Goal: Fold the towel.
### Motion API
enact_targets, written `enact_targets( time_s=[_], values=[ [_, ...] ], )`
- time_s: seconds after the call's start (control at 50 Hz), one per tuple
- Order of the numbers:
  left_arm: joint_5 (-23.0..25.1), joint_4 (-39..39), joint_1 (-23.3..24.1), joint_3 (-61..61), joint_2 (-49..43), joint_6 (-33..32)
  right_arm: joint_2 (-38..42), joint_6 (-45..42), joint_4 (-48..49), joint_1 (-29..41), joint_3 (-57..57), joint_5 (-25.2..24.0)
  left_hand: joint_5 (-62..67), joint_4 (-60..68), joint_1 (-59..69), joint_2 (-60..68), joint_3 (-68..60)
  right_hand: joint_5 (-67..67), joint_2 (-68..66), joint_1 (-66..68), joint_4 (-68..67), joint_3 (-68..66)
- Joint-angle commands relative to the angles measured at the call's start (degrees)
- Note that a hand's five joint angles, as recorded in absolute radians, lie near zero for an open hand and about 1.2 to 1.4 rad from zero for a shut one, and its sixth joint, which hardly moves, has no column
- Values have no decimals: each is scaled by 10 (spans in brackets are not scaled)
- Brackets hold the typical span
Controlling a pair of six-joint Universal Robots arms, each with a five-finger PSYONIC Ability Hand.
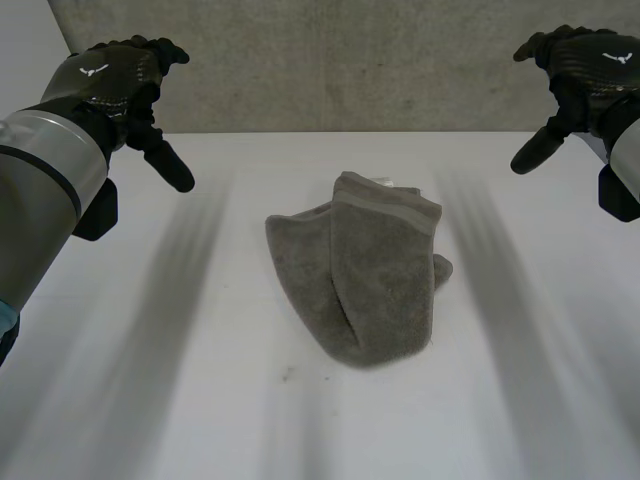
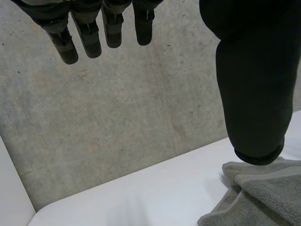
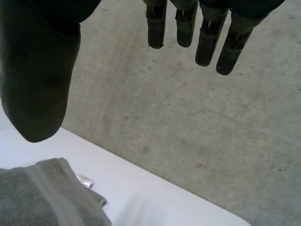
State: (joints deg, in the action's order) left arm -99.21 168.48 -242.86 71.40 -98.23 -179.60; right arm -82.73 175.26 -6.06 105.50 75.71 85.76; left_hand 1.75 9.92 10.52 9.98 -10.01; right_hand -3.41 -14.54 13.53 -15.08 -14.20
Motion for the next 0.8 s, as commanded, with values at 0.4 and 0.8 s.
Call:
enact_targets(
  time_s=[0.4, 0.8],
  values=[
    [149, 86, -27, -14, -201, -9, 414, -282, -63, 172, -251, -175, -2, 16, 10, 16, -16, 34, 45, -35, 51, 42],
    [206, 87, -48, -8, -223, -6, 197, -346, -171, 168, -22, -130, -9, 10, 4, 9, -9, -666, -655, 665, -649, -658]
  ],
)
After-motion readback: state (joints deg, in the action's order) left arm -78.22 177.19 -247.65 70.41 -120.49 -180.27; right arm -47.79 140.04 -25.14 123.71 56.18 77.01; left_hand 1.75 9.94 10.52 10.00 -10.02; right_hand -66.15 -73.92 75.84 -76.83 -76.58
